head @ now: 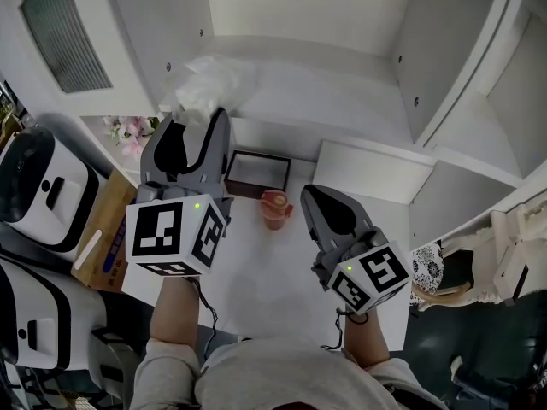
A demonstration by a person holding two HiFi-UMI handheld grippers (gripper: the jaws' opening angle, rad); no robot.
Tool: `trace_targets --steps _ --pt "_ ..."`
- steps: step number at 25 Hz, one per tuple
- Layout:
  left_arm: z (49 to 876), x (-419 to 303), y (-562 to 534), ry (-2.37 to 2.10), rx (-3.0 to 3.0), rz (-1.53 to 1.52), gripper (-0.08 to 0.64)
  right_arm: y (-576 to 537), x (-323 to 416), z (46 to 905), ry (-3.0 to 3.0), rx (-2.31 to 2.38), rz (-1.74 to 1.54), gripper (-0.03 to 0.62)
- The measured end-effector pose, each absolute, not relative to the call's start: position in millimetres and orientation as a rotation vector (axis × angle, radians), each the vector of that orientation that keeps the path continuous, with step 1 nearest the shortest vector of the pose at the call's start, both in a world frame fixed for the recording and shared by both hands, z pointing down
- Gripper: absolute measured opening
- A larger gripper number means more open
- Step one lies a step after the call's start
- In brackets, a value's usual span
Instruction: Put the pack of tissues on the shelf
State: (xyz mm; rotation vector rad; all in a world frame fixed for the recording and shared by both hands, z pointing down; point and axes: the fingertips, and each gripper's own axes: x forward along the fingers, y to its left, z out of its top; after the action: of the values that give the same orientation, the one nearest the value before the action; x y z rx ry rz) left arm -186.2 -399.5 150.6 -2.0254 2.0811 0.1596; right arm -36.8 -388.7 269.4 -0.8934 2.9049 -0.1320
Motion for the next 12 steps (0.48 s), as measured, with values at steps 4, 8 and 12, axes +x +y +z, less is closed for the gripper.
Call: trace_targets --steps 4,8,12 --pt "150.2 -187.0 -411.3 2.085 -2.054 0.154 0.216 -393.0 -35.2 273.0 2.905 -0.908 -0.142 0.000" --pt "149.2 -187.3 -419.0 2.088 -2.069 0.128 0.225 -394.3 -35.2 274.9 2.908 -0.910 -0.146 0.000" --pt "151.5 -186.7 -424.6 2.096 -2.083 0.091 0.230 -393.3 -35.6 274.6 2.907 -0.911 -0.143 0.000"
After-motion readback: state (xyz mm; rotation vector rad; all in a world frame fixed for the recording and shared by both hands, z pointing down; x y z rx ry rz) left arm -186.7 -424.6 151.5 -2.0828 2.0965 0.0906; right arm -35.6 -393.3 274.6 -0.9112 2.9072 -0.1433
